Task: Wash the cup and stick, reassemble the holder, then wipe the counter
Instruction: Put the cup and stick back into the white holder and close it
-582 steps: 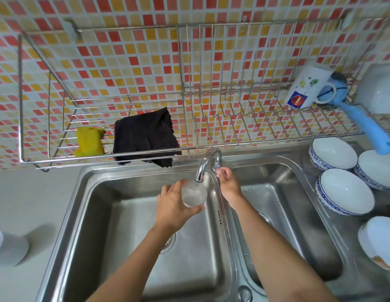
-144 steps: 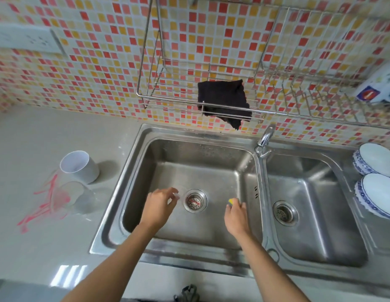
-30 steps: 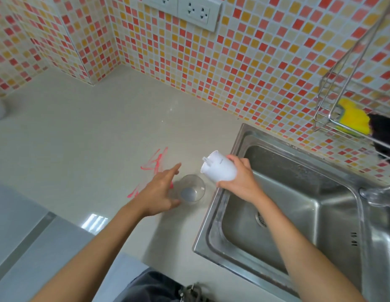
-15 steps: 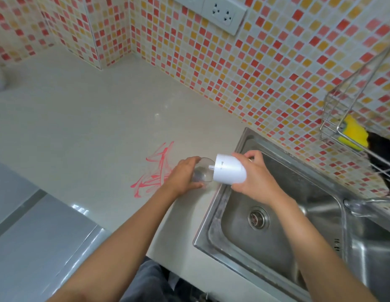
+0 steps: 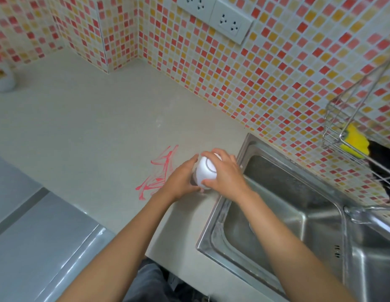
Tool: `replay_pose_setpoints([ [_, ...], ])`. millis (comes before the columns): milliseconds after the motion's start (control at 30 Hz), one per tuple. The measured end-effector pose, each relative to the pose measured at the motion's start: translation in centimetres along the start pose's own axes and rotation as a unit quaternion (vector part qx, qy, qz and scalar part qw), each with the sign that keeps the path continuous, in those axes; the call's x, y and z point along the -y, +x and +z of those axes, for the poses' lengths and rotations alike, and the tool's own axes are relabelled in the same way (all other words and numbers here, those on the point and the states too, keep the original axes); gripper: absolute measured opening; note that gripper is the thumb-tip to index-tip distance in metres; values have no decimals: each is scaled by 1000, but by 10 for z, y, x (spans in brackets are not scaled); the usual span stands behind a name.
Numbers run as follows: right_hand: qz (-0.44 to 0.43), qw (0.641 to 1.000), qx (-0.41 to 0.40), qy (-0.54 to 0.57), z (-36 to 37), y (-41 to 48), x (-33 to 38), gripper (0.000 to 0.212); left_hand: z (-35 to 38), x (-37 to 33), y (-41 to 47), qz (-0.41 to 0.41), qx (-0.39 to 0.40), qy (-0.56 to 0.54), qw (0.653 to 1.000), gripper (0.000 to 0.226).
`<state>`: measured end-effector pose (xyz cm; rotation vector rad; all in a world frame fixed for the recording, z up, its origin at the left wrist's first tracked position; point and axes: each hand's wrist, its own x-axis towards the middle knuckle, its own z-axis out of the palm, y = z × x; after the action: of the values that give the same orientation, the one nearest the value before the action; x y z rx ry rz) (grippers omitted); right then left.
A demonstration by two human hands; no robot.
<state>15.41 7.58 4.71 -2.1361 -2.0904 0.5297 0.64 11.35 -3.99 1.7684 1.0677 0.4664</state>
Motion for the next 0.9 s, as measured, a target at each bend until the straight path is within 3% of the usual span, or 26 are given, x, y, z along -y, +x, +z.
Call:
replay_pose_setpoints([
  [167,83,975,-3,207,19,-4,-7,102,-2,4,-10,35,-7,38,999,89],
  [300,136,952,-22,274,28,-4,-10,88,5,1,-9,71,-23,-13,997,73],
  [400,168,929,-42,328,34,-5,-6,70,11,3,-5,72,-42,-35,996,74],
  [900,151,896,-80,409,63,-7,-10,72,19,9,-4,16,-49,-10,999,74],
])
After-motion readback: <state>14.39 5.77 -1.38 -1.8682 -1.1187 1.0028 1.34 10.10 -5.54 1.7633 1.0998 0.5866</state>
